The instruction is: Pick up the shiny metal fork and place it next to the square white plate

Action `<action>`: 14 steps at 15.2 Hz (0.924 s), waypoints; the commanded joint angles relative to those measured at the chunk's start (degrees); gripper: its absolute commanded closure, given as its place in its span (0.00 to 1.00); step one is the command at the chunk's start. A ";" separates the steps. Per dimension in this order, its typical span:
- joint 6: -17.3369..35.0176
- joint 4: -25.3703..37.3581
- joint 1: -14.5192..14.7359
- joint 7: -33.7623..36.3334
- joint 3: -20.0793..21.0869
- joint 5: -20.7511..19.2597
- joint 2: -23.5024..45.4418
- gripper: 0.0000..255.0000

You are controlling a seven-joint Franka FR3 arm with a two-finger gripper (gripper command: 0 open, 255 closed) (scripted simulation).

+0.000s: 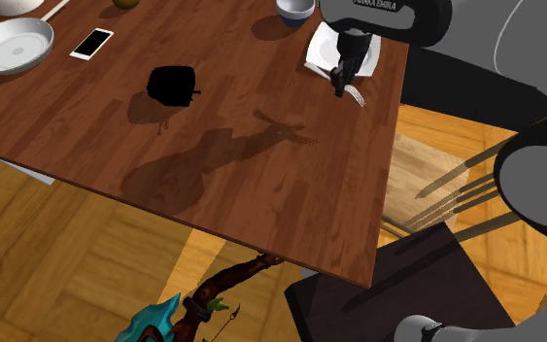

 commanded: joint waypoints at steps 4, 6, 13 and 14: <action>2.82 -1.70 -0.22 -0.37 -0.10 -0.03 1.10 1.00; 4.13 -2.54 -0.21 -0.38 -0.11 -0.04 1.57 1.00; 8.51 -4.89 -0.20 -0.40 -0.13 -0.07 3.59 1.00; 9.11 -5.17 -0.20 -0.40 -0.13 -0.08 3.92 1.00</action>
